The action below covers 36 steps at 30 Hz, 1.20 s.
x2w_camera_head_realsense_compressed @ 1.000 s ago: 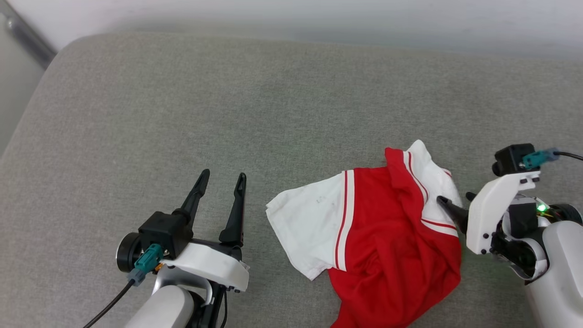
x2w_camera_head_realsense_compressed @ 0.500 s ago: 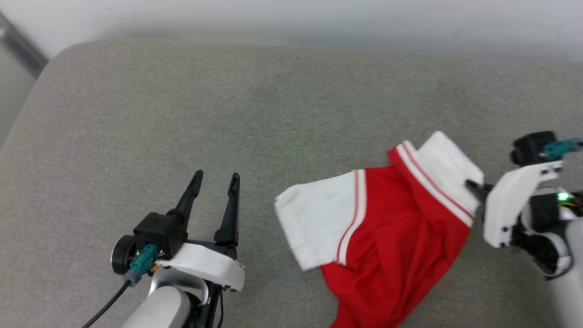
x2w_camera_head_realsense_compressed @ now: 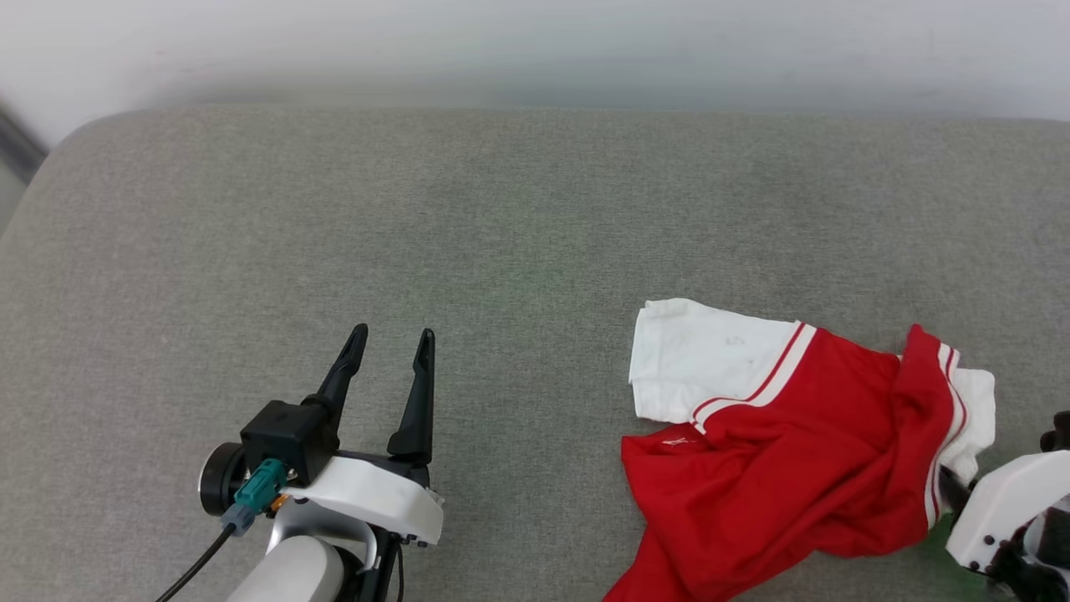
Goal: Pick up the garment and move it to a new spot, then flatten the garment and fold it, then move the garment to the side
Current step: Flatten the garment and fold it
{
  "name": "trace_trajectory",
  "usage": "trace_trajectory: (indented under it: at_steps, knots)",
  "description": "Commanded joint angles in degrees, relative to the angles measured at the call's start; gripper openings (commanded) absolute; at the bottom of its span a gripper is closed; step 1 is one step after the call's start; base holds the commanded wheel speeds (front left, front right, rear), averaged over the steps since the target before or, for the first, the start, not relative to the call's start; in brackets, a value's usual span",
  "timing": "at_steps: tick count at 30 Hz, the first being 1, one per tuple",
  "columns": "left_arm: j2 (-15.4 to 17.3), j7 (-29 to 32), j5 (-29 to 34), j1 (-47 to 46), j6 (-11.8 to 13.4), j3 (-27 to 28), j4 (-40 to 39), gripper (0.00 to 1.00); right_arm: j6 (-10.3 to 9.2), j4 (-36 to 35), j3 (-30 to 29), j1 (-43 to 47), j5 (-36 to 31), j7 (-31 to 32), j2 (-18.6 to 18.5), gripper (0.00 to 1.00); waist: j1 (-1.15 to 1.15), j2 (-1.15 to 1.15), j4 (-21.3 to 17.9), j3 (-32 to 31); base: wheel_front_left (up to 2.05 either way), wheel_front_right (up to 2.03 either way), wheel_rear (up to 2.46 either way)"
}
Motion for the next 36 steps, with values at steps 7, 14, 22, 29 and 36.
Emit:
trace_trajectory:
  at_steps: [7,14,22,29,36]
  knots:
    - [0.9,0.6,0.0,0.8,0.6,0.0,-0.5,1.0,-0.04,-2.2,-1.1,1.6,-2.6,-12.0,3.7,1.0,0.0,0.0,-1.4,-0.8,0.0,0.0,0.0]
    - [1.2,0.8,-0.3,1.3,0.9,-0.1,-1.0,1.0,-0.04,-8.4,-2.2,2.6,-4.0,-15.0,5.1,1.0,0.0,0.0,-1.9,-1.9,0.0,0.0,0.0]
    - [1.2,1.0,-0.4,1.5,0.8,-0.5,-1.1,1.0,-0.04,-12.5,1.6,1.6,-4.9,-8.1,4.1,1.0,0.0,0.0,-1.3,-2.6,0.0,0.0,0.0]
    - [1.0,1.0,-0.4,0.7,0.8,-0.9,-1.2,1.0,-0.04,-7.9,4.5,-1.8,-5.7,-1.6,2.4,1.0,0.0,0.0,0.2,-1.7,0.0,0.0,0.0]
    - [0.9,0.8,-0.5,0.4,0.7,-0.9,-0.9,1.0,-0.04,-2.7,5.9,-6.6,-5.2,-3.6,1.4,0.0,0.0,0.0,1.0,-0.8,0.0,0.0,0.0]
